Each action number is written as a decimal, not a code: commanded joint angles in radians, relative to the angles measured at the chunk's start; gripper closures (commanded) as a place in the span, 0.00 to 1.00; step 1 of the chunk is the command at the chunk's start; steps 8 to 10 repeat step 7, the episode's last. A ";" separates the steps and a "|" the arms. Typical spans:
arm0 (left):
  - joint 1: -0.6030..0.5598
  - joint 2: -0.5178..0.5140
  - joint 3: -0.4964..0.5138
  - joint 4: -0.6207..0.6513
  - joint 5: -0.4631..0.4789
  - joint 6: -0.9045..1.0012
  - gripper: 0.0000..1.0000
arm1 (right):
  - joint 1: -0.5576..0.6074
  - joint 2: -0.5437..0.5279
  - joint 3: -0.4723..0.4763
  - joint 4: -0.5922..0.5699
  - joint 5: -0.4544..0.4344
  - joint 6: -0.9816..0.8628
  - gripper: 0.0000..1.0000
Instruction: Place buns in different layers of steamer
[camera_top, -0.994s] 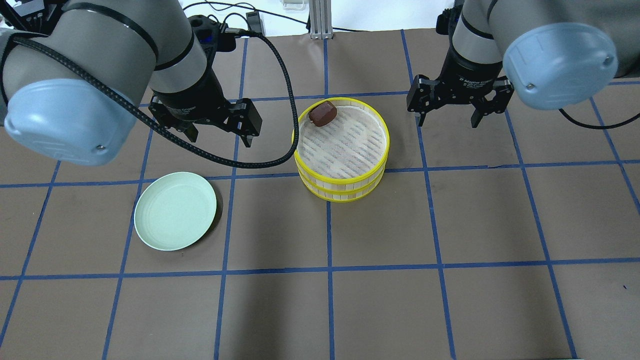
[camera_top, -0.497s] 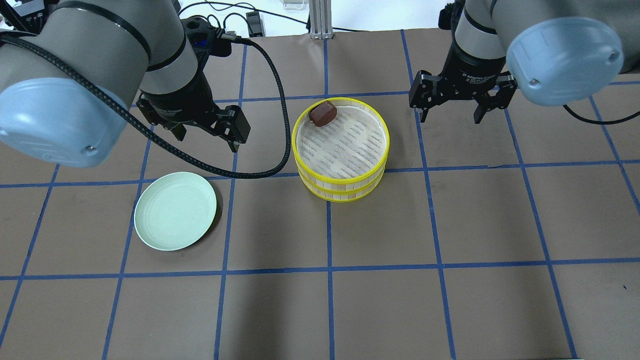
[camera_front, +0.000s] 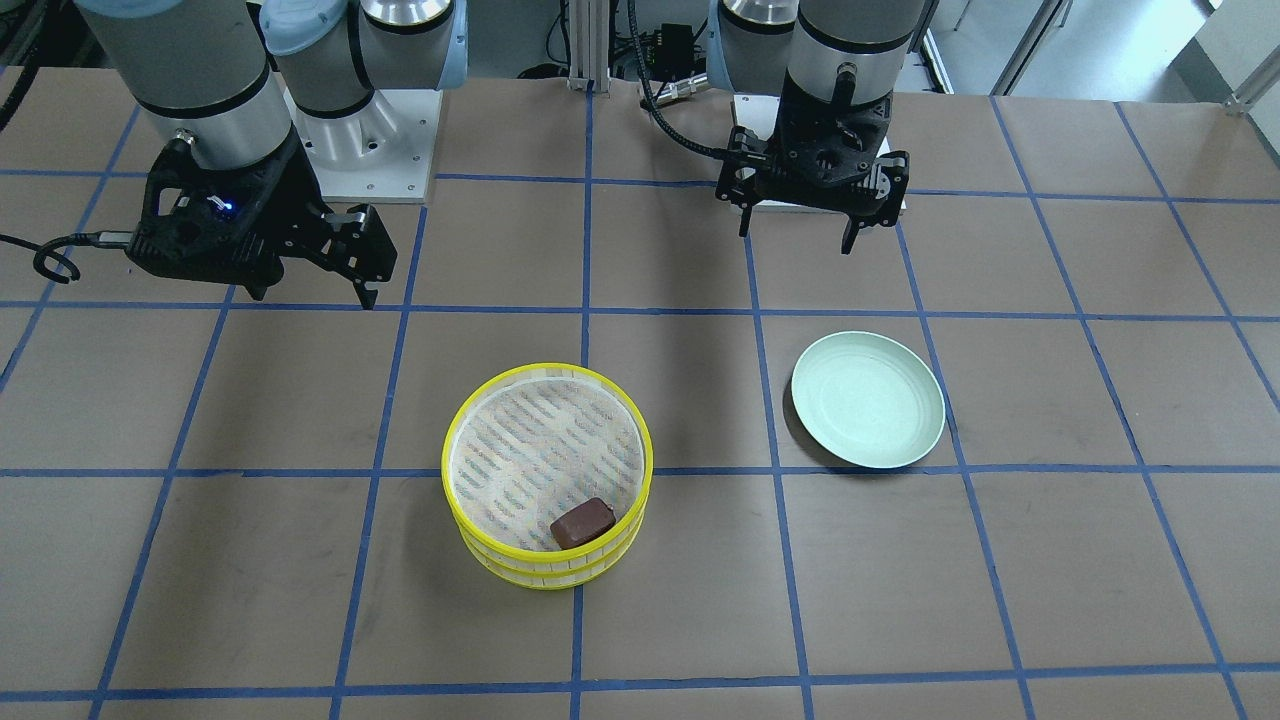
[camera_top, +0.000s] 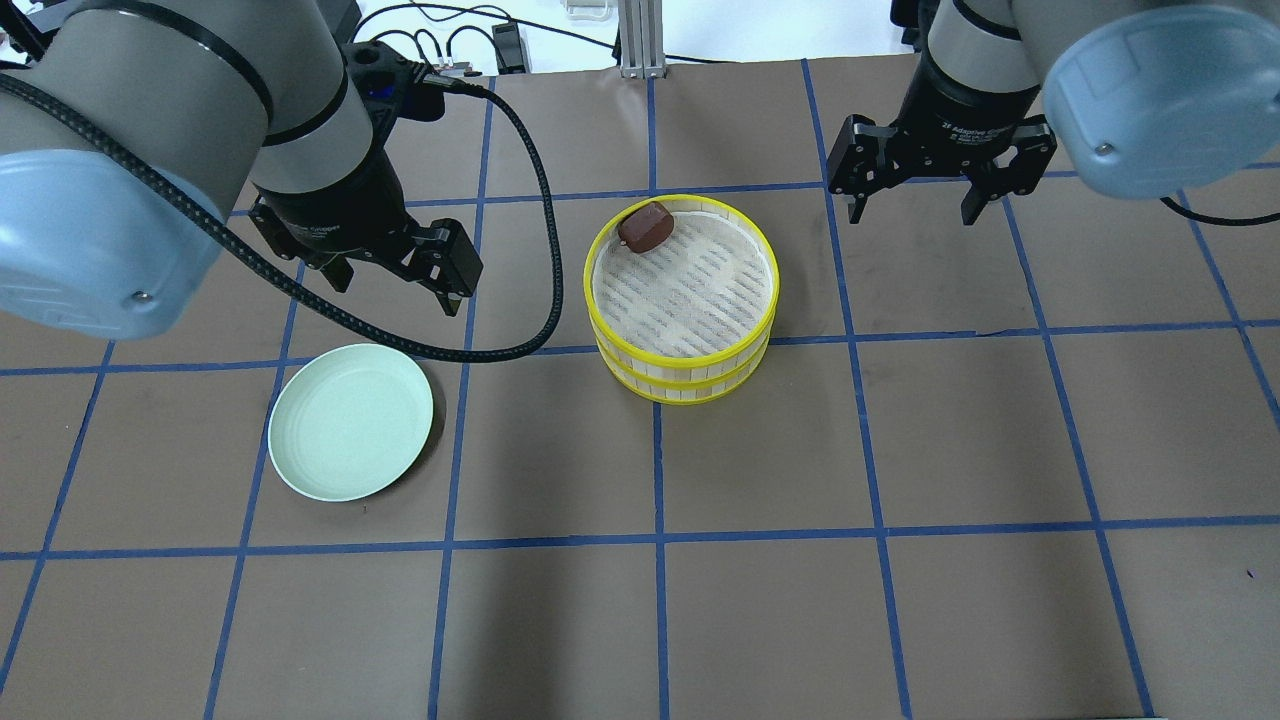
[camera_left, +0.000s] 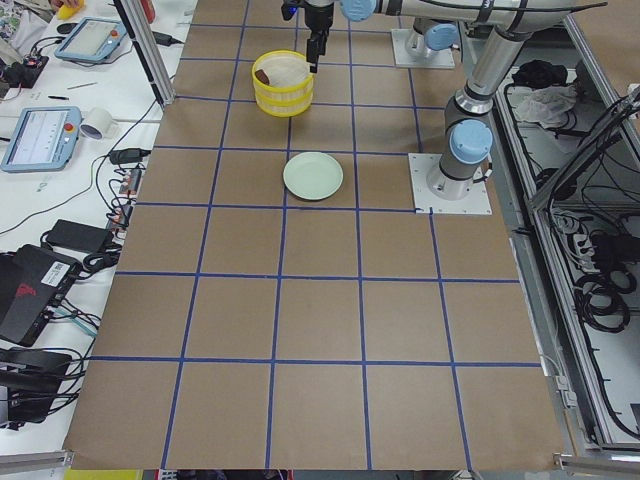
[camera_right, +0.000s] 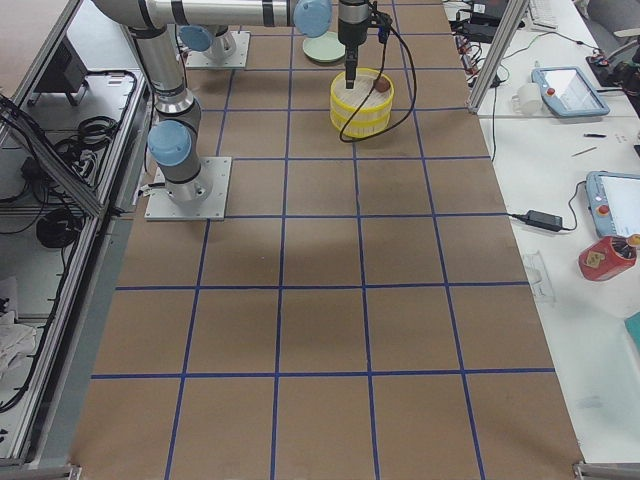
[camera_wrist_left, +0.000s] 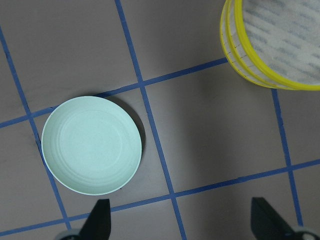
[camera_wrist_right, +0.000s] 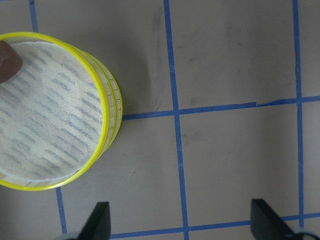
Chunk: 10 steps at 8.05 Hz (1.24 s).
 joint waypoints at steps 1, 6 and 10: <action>0.002 0.004 -0.002 -0.019 -0.014 -0.095 0.00 | 0.000 0.003 -0.019 0.007 0.010 -0.005 0.00; 0.105 0.030 0.004 -0.075 -0.023 -0.091 0.00 | 0.000 0.005 -0.019 0.009 0.010 -0.005 0.00; 0.107 0.032 0.004 -0.077 -0.021 -0.091 0.00 | 0.000 0.006 -0.019 0.009 0.010 -0.005 0.00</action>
